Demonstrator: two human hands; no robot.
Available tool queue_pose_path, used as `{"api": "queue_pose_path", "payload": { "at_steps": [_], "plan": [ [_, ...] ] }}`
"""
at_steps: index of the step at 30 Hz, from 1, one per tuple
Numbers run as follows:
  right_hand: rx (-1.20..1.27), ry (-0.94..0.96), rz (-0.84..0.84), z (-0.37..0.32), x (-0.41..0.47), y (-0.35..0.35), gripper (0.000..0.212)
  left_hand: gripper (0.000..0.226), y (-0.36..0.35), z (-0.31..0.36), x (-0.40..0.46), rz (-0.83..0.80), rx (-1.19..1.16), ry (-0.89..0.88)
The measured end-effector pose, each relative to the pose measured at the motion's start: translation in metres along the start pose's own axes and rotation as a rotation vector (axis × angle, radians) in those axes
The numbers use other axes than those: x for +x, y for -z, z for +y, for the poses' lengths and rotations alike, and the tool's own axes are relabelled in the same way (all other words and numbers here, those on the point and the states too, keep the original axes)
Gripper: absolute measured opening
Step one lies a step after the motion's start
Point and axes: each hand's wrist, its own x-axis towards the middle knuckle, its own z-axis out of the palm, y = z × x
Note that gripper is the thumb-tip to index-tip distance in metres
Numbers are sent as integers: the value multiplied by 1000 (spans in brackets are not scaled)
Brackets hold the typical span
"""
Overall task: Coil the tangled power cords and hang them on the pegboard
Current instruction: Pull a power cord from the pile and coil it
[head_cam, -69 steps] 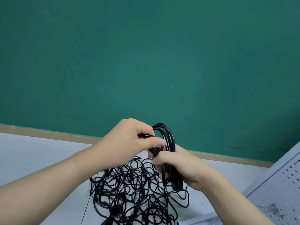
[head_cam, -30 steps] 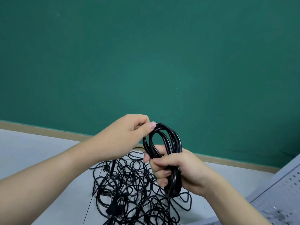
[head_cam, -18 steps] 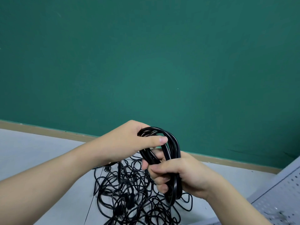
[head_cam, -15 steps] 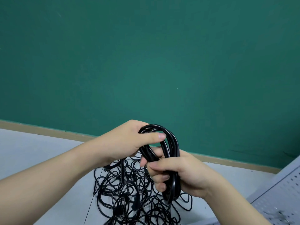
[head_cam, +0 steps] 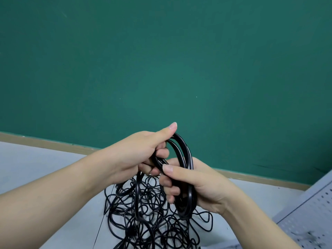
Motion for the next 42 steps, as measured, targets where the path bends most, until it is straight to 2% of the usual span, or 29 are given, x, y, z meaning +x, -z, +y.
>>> {"api": "queue_pose_path", "payload": {
  "at_steps": [3,7,11,13,17,21,23,26,30,37,40,42],
  "plan": [
    [-6,-21,7,-1,-1,-1,27,55,-2,1,4,66,107,-39],
    [-39,-6,108,-2,-3,-3,21,48,-3,5,5,131,186,-112],
    [-261,-3,225,-2,-5,-7,15,46,-2,5,6,189,226,-137],
    [-347,1,278,2,-3,-11,19,46,-4,2,7,171,236,-155],
    [-186,-54,243,5,-2,-12,26,50,-6,0,6,136,275,-192],
    [-50,-15,161,1,-8,-5,35,62,3,1,7,121,400,-334],
    [-6,16,171,-2,-12,-2,34,59,12,0,10,157,445,-379],
    [48,79,266,-9,-16,6,35,58,24,-1,12,140,554,-358],
    [204,206,484,-23,-23,25,30,57,24,-6,9,18,758,-241],
    [99,179,428,-6,-20,25,26,54,8,-12,6,4,679,-214],
    [-34,213,430,5,-13,24,48,58,-3,-12,6,-35,667,-204],
    [-23,226,415,9,-11,24,54,59,-9,-14,6,-85,631,-183]
  ]
}}
